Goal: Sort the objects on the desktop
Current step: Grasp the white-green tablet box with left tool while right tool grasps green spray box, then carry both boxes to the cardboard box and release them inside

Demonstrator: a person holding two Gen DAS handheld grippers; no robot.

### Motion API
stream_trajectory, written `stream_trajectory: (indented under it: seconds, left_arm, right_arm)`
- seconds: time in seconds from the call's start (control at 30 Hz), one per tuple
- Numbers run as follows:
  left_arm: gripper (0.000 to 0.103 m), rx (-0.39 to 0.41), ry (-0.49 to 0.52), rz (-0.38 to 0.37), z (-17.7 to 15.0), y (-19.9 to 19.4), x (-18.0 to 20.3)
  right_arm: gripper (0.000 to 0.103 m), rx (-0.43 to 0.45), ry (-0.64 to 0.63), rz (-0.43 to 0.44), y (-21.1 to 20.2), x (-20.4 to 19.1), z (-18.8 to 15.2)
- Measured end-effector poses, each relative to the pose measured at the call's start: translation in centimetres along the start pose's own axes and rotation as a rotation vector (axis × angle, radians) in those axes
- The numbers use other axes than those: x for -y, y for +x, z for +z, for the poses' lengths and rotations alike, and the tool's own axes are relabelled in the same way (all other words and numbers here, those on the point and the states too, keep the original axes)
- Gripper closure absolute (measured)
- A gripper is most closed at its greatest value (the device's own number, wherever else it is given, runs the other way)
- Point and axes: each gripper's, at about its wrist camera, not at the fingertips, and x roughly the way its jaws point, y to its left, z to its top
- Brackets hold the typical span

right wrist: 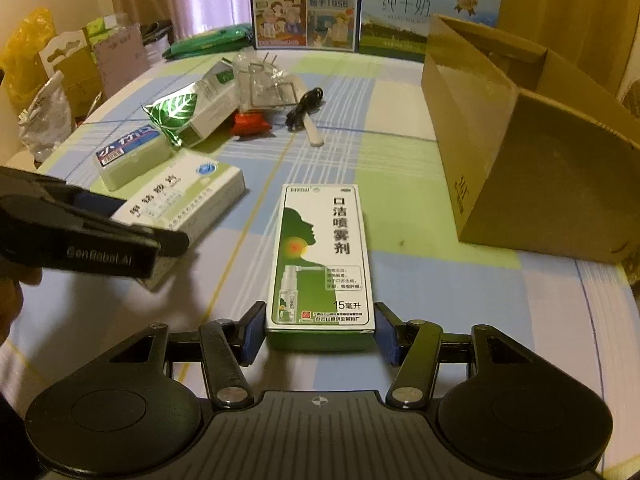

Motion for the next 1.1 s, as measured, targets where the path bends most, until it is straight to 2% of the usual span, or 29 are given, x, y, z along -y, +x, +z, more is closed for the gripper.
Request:
stream_trajectory:
  seconds: [0.13,0.3,0.57,0.77,0.9,1.1]
  left_arm:
    - [0.033,0.023,0.017,0.013,0.2,0.1,0.0]
    - [0.031,0.026,-0.016,0.009,0.2,0.7,-0.6]
    - [0.032,0.033,-0.009,0.02,0.3,1.5,-0.3]
    - [0.034,0.036,-0.006,0.029,0.3,1.6,-0.1]
    - [0.034,0.039,-0.006,0.034,0.3,1.6,-0.1]
    - [0.035,0.053,0.042,0.059,0.2,1.3,0.6]
  right_arm:
    - [0.035,0.038,-0.008,-0.023,0.3,0.0,0.6]
    - [0.035,0.041,0.018,-0.011,1.9,0.4,1.4]
    - [0.035,0.042,0.045,-0.003,3.1,0.6,2.0]
    - [0.036,0.035,0.044,0.0,3.4,0.5,2.0]
    - [0.049,0.036,0.047,-0.001,3.6,0.5,2.0]
    - [0.05,0.04,0.048,-0.008,3.4,0.5,1.9]
